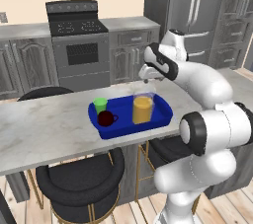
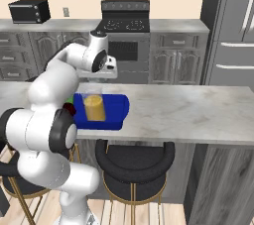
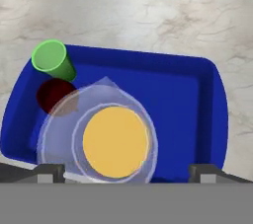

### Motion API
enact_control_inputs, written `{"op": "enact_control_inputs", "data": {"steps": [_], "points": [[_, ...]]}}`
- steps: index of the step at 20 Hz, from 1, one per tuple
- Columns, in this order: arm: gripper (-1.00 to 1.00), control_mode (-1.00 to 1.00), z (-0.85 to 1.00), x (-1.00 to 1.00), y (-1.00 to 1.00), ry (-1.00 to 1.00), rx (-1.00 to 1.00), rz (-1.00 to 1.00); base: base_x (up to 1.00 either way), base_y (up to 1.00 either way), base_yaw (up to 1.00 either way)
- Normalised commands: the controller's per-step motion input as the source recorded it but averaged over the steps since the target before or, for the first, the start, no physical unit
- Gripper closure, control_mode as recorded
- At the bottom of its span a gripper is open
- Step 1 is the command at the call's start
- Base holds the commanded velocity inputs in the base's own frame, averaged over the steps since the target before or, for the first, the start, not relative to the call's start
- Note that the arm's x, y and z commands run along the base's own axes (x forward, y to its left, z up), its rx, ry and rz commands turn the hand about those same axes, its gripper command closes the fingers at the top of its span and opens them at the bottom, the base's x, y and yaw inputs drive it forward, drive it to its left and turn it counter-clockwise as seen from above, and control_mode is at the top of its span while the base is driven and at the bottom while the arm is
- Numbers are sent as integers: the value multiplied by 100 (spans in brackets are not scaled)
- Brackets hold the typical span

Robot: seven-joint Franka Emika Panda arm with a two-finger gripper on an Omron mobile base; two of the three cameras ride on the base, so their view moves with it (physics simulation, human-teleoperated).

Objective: There is a tray on the dining counter. Grab the cup, mug, and pitcher and place them on the tray. The pitcher may be placed next to the tray if it cannot fit the tray.

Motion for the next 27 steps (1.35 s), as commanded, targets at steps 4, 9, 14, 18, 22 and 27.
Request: {"op": "enact_control_inputs", "data": {"steps": [4,9,14,18,22,27], "points": [[-100,-100,35,-43,0,0,0,0,0,0,0],[-100,-100,31,-69,0,0,0,0,0,0,0],[-100,-100,26,-95,0,0,0,0,0,0,0],[-100,-100,20,-94,1,0,0,0,0,0,0],[-100,-100,22,-86,6,0,0,0,0,0,0],[-100,-100,24,-80,12,0,-1,-1,0,0,0]]}}
